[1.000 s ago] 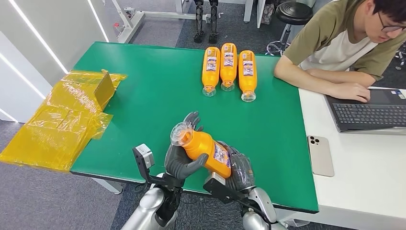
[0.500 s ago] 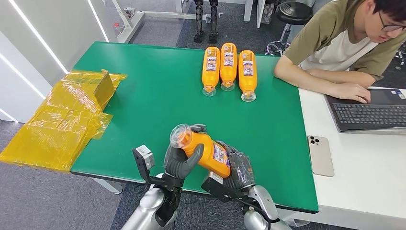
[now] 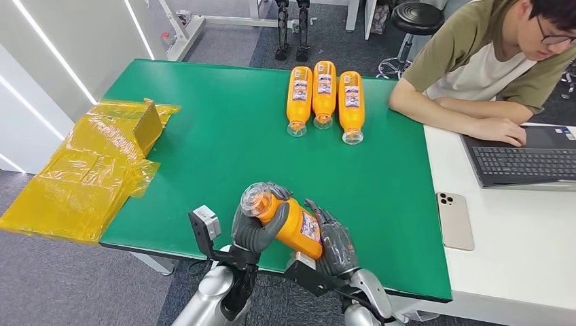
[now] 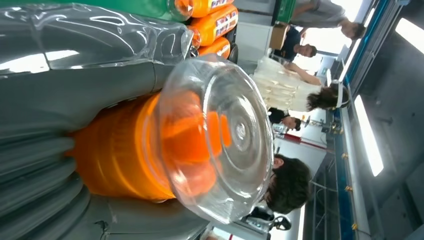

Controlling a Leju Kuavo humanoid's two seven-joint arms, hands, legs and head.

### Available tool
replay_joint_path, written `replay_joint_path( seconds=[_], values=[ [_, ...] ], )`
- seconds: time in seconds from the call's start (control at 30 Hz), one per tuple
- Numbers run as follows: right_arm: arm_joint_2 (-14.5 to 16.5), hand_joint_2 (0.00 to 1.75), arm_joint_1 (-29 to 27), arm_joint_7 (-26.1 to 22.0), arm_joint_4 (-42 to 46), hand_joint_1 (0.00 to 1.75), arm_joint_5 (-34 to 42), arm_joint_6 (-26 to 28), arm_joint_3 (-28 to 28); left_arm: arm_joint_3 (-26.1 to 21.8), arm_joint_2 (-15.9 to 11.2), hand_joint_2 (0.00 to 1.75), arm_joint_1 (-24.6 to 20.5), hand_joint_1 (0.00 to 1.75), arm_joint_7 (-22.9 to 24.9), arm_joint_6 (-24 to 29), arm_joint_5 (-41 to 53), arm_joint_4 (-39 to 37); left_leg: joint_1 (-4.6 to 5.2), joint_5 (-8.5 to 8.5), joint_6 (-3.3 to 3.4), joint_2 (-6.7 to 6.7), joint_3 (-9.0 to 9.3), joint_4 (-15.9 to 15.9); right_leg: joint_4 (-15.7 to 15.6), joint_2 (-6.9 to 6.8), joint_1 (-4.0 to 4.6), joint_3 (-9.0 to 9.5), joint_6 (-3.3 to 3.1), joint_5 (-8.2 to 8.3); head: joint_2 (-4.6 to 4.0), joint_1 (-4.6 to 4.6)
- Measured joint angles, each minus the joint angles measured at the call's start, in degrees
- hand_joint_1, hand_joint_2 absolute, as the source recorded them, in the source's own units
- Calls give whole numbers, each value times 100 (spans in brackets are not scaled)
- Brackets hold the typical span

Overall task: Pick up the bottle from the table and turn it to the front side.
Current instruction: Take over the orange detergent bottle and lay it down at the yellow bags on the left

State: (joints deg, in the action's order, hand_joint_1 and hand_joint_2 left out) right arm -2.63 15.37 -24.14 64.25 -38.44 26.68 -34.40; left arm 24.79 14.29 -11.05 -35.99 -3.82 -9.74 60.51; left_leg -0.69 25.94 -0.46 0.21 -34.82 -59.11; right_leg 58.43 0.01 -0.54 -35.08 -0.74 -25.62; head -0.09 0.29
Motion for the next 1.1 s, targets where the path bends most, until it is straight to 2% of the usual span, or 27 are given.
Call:
replay_joint_path(
  seconds=[0.13,0.2,0.3,0.4,0.5,0.6,0.73,0.87,1.1],
  values=[
    [109,175,-180,-775,450,0,868,885,0,4,-7,175,2,175,4,292,61,71,-1,0,0,0,-2,1,0,0,0,-2,0,-1,0,0],
    [139,175,-280,-1112,703,0,1269,1156,11,4,-20,175,5,175,4,466,133,189,-1,0,0,-1,-3,2,0,-1,1,-2,-1,-1,0,0],
    [232,175,-500,-1489,1131,0,1426,1240,87,-1,-48,175,0,175,-2,807,317,457,-1,0,0,-1,-6,2,1,-2,0,-2,-1,-1,0,0],
    [346,175,-740,-1568,1579,0,1335,1243,175,-49,-80,175,-31,175,-35,1368,712,768,-1,0,0,-3,-8,3,1,-6,1,-2,-1,-2,0,1],
    [425,175,-935,-1580,1922,0,1313,1243,233,-161,-159,175,-122,175,-14,2393,1673,1096,-1,0,-1,-3,-8,3,2,-5,1,-2,-2,-2,0,1],
    [494,175,-1105,-1588,2168,0,1310,1243,291,-296,-321,175,-279,175,301,3456,3032,1327,-2,-1,-1,-4,-8,3,3,-8,1,-1,-3,-3,0,2],
    [580,175,-1318,-1594,2409,0,1324,1243,416,-453,-714,175,-603,175,984,4171,4836,1335,-3,-3,-4,-3,-8,4,6,-8,2,-3,-4,-3,0,2],
    [632,175,-1458,-1594,2643,0,1365,1243,561,-567,-1241,175,-1162,175,1547,4277,6052,815,-3,-6,-7,-2,-5,4,10,-7,2,-3,-7,-1,0,3],
    [680,175,-1656,-1597,3070,0,1434,1243,767,-636,-2076,175,-2227,175,1576,3706,6247,-1085,-3,-13,-13,5,-3,4,15,5,2,-9,-12,2,0,2]
  ],
)
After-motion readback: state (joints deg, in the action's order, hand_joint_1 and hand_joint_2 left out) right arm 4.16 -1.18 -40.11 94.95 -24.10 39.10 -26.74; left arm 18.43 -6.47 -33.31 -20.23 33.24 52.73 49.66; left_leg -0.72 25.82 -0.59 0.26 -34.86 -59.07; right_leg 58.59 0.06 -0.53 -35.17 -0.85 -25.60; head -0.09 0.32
